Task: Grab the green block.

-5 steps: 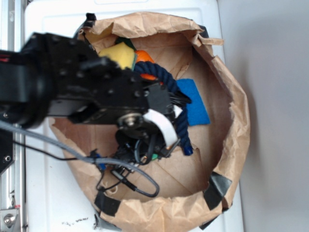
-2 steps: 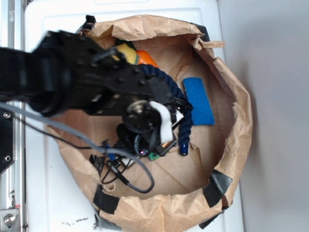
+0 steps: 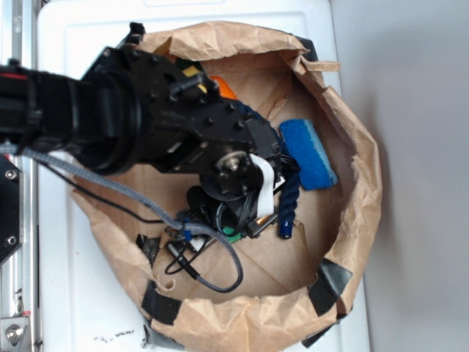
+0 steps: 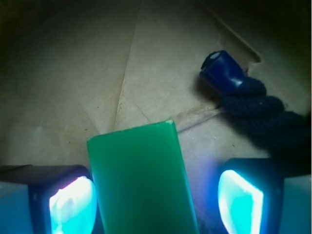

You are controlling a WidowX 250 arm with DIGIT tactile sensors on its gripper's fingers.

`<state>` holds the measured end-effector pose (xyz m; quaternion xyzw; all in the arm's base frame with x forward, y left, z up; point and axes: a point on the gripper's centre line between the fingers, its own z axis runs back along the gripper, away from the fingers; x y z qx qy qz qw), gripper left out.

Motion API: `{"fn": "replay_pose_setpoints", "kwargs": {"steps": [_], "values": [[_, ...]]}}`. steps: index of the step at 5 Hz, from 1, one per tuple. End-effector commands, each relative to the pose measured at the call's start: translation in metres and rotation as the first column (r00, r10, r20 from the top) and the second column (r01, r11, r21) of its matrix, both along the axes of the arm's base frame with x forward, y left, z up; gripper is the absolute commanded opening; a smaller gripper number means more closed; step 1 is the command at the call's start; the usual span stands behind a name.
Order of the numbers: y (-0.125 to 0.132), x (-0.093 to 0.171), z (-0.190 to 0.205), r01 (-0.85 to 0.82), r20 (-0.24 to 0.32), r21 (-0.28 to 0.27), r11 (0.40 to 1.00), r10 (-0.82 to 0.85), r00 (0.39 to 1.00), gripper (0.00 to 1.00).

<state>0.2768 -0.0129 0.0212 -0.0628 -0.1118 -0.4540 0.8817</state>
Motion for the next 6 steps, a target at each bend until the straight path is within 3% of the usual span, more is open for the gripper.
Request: {"fn": "replay_pose_setpoints", "kwargs": {"steps": [1,3,4,5,6], "values": [[0.003,0.003,-0.002,-0.019,0.081,0.015,1.0,0.018,0.997,0.0],[0.001,0.014,0.037,-0.155,0.095,-0.007,0.988,0.155,0.983,0.0],[-0.001,0.015,0.087,-0.352,0.082,0.018,0.936,0.35,0.933,0.0],[-0.011,0.002,0.122,-0.454,0.125,0.076,0.888,0.443,0.888,0.0],[-0.021,-0.003,0.128,-0.577,0.184,0.111,0.809,0.554,0.812,0.0]]}}
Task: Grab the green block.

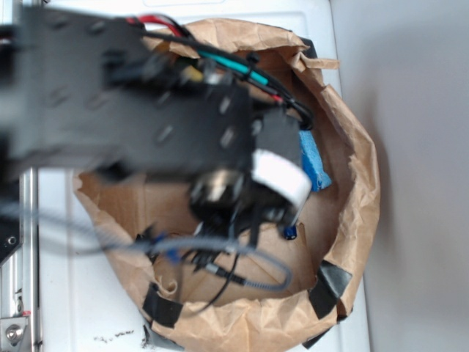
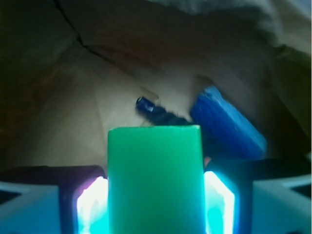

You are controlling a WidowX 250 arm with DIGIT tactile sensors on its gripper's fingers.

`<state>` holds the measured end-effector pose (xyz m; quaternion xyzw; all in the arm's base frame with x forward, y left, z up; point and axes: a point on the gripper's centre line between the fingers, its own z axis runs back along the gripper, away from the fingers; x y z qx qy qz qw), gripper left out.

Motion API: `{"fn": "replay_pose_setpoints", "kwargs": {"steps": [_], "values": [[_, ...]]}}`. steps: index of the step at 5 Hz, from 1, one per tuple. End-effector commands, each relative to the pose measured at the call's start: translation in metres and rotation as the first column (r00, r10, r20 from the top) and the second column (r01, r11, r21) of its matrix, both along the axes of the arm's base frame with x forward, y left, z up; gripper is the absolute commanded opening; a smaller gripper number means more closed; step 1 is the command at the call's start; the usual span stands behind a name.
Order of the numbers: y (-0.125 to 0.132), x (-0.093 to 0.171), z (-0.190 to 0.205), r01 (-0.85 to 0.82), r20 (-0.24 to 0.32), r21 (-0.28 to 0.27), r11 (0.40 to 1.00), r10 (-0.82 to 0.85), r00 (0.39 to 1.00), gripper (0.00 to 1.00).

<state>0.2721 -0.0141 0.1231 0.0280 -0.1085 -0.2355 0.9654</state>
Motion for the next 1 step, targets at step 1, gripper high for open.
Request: {"fn": "replay_pose_setpoints", "kwargs": {"steps": [1], "values": [[-0.0252,0.0009,0.0262,-0.315,0.107,0.211,0.925,0.299,0.948,0.0]]}}
